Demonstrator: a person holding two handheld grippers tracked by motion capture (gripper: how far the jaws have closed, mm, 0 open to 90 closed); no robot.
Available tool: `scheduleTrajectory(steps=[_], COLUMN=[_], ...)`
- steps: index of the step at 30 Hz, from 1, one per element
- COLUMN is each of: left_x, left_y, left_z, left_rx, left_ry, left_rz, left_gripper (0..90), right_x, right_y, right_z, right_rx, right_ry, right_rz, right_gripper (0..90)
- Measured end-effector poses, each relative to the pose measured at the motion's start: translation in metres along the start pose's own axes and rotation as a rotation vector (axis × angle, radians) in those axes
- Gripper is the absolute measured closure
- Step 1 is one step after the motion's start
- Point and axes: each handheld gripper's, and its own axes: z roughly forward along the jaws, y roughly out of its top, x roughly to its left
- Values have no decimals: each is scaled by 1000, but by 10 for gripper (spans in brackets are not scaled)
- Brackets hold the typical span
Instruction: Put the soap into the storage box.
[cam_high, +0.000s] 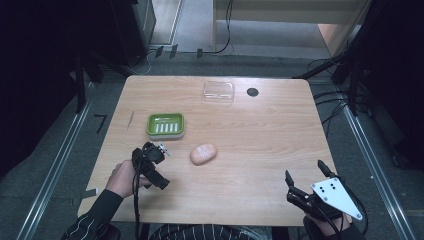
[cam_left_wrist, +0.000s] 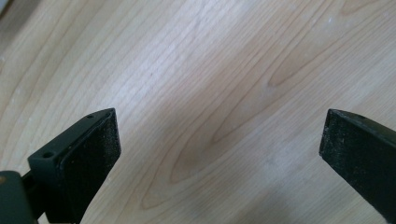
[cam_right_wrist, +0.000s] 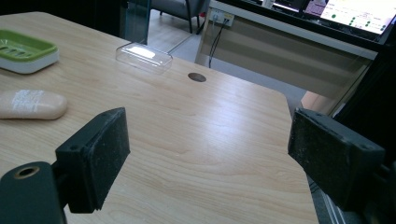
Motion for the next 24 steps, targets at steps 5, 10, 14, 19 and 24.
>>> scheduleTrajectory(steps=[5,10,14,19,24], left_x=[-4,-6,-7,-8,-11], left_y=[9,18,24,31,41], left_z=[0,1,1,1,0], left_rx=[-13,-13,-24,-36,-40], left_ry=[-5,-10,-16,-19,-32], left_rz=[17,39,45,56,72], left_gripper=[0,0,0,0,0], right_x=[0,-1,0,1,1], right_y=[0,0,1,1,1], right_z=[1,1,1,3,3], right_rx=[3,-2,-1,-3,-1], right_ry=[0,-2,1,8,7], right_rz=[0,4,1,-2,-3], right_gripper=[134,134,134,134,134])
